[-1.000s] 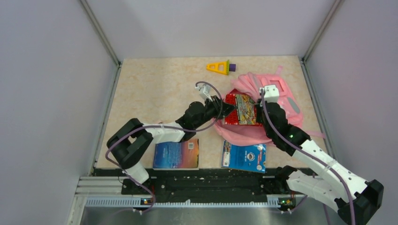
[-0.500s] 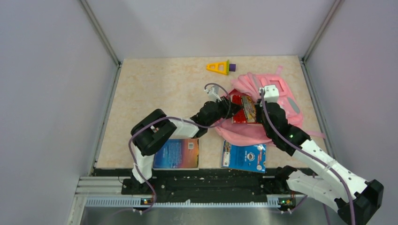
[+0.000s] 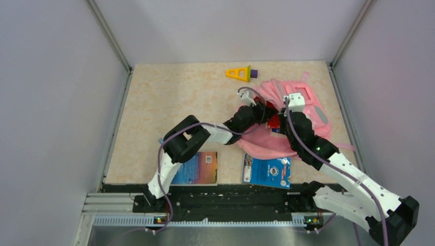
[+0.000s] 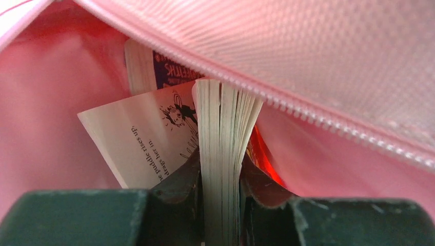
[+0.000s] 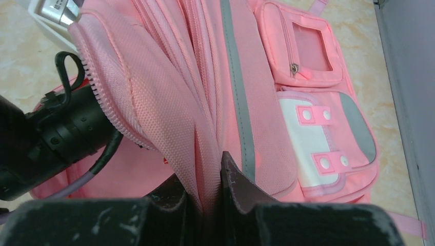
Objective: Pack the student bag
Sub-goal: Place the book in the student bag.
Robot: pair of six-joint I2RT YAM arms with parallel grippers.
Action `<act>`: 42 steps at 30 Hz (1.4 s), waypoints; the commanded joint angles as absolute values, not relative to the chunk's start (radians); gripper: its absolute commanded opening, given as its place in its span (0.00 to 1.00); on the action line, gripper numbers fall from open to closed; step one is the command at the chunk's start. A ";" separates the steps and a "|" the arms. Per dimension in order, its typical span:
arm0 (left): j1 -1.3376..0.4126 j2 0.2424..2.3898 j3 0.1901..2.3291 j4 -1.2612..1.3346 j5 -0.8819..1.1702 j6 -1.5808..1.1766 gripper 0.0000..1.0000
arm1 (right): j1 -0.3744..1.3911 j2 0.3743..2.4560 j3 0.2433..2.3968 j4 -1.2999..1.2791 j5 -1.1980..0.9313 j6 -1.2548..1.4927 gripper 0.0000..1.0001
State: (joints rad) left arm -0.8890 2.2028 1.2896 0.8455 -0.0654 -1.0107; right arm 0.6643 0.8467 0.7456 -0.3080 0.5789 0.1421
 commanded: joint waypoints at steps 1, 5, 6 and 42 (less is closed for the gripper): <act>-0.911 2.240 1.412 0.839 -0.094 -0.914 0.00 | 0.664 0.829 0.762 -0.154 0.560 0.189 0.00; -0.920 2.277 1.456 0.777 -0.095 -0.879 0.07 | 0.664 0.829 0.764 -0.157 0.560 0.189 0.00; -0.920 2.279 1.456 0.768 -0.100 -0.874 0.12 | 0.663 0.828 0.763 -0.159 0.562 0.190 0.00; -0.984 1.465 0.773 0.416 -0.038 -0.582 0.89 | 0.664 0.807 0.769 -0.174 0.582 0.184 0.00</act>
